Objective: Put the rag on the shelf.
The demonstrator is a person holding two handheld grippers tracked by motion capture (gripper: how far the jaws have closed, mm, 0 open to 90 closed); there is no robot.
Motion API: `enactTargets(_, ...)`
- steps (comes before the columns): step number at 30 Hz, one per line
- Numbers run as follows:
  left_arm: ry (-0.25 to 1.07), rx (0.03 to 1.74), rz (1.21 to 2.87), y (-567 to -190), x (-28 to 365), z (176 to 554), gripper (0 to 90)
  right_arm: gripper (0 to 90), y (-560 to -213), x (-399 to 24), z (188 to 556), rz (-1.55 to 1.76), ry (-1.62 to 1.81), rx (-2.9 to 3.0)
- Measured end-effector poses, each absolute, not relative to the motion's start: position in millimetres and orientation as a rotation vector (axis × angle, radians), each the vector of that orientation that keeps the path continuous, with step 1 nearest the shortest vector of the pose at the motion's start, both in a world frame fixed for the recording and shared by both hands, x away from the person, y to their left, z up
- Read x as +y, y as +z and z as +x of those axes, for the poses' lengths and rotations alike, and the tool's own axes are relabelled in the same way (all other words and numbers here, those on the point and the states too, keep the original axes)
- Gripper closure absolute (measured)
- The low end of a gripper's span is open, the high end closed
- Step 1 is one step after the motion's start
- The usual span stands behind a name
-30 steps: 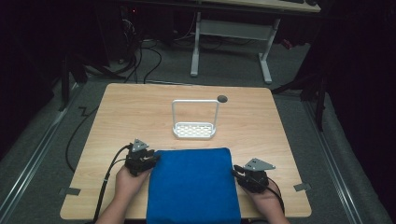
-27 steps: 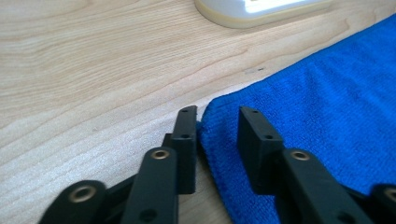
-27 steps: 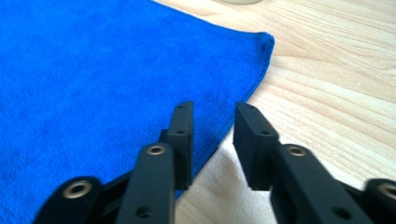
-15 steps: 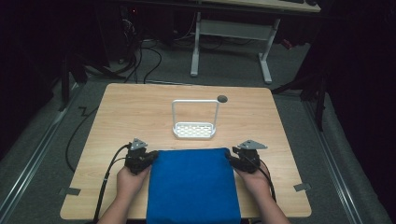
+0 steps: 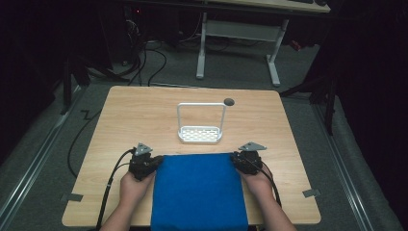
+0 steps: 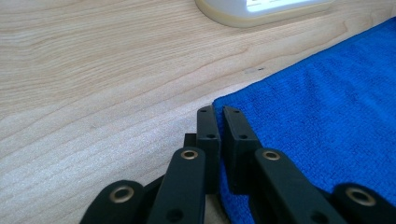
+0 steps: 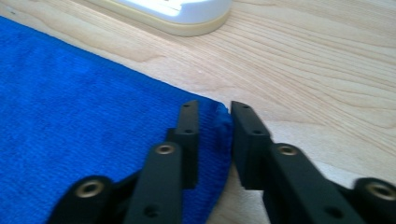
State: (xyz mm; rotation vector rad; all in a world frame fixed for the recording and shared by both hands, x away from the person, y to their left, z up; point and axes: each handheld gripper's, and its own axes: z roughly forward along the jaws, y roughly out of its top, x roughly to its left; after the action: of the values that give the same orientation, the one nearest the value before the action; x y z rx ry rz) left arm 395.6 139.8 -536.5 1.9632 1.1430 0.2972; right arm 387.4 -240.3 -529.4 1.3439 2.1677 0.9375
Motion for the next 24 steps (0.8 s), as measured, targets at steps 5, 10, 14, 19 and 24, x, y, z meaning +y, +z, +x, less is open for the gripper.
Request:
enactTargets(5,0.295,1.145,1.96,-537,140,396,86.0,88.2,-530,-238,386,1.306,0.954,2.184)
enactTargets(10,0.287,1.153,1.951,-537,142,395,86.5,88.2,-528,-240,381,1.292,1.0,2.163)
enactTargets(14,0.307,1.137,1.958,-536,140,393,86.8,88.3,-523,-240,375,1.28,1.046,2.134)
enactTargets(19,0.311,1.12,1.912,-531,142,388,87.4,88.5,-519,-237,368,1.252,1.06,2.142)
enactTargets(24,0.318,1.102,1.888,-524,142,382,87.4,88.4,-514,-239,364,1.262,1.113,2.122)
